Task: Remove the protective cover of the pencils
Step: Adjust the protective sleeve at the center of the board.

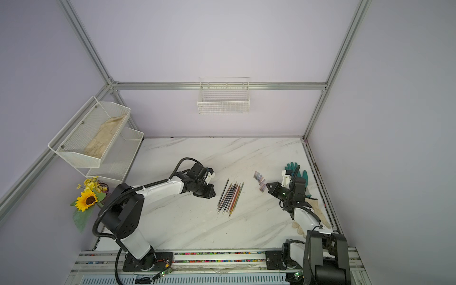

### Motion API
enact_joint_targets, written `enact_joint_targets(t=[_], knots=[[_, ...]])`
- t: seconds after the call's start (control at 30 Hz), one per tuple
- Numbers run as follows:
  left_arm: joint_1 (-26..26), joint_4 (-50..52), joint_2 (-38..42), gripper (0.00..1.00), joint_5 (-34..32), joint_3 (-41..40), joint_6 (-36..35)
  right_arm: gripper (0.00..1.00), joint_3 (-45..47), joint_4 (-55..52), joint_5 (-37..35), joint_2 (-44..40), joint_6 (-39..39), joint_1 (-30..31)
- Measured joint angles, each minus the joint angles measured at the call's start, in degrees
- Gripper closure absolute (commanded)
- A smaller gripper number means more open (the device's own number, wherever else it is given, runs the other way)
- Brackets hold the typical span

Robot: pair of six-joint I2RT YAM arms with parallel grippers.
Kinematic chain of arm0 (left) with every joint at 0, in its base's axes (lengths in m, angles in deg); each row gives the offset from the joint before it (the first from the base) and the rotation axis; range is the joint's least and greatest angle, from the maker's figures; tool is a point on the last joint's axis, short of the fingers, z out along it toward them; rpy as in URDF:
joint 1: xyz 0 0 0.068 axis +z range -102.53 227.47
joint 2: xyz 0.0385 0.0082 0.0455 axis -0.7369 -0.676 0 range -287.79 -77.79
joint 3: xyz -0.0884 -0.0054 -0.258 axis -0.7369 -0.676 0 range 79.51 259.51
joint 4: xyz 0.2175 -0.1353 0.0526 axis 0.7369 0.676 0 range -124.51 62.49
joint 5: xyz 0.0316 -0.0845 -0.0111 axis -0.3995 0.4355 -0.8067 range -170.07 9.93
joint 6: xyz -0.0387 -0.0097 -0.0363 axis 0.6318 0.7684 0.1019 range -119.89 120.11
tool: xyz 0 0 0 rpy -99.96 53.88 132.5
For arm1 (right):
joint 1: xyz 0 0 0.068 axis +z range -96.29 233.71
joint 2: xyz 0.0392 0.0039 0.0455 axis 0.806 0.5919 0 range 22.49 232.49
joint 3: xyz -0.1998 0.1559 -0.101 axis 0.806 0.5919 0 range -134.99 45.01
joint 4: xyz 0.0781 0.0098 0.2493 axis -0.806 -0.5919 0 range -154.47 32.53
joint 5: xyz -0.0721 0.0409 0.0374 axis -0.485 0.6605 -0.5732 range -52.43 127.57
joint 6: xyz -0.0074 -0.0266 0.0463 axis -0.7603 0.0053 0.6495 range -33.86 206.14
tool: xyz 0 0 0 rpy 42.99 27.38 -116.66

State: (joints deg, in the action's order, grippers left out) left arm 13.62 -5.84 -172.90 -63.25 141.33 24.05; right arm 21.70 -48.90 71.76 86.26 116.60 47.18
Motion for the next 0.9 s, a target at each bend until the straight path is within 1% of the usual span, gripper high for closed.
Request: enact_joint_targets(t=[0.07, 0.13, 0.2, 0.27, 0.37, 0.53, 0.9], knots=[[0.0, 1.25, 2.82, 0.79, -0.11, 0.11, -0.92, 1.0, -0.02, 0.04, -1.9, -2.27, -0.15, 3.37], [0.0, 3.41, 5.03, 0.79, -0.11, 0.83, -2.08, 1.0, -0.15, 0.2, -4.26, -2.4, -0.11, 8.07], [0.0, 5.92, 5.86, 0.79, 0.17, 2.56, -3.15, 1.0, -0.9, 0.24, -6.29, 0.33, 0.22, 12.02], [0.0, 8.22, 6.1, 0.78, 0.9, 4.81, -4.13, 1.0, -2.08, 0.26, -7.93, 4.74, 0.74, 14.1], [0.0, 10.82, 7.23, 0.77, 1.05, 7.69, -5.97, 1.0, -3.98, -0.9, -11.15, 10.82, 1.4, 14.73], [0.13, 12.83, 10.75, 0.77, 0.94, 8.26, -7.78, 1.0, -5.75, -2.58, -15.26, 13.64, 2.29, 14.73], [0.46, 12.98, 11.13, 0.77, 2.54, 8.26, -8.09, 1.0, -9.27, -4.11, -17.7, 20.87, 2.89, 15.12]])
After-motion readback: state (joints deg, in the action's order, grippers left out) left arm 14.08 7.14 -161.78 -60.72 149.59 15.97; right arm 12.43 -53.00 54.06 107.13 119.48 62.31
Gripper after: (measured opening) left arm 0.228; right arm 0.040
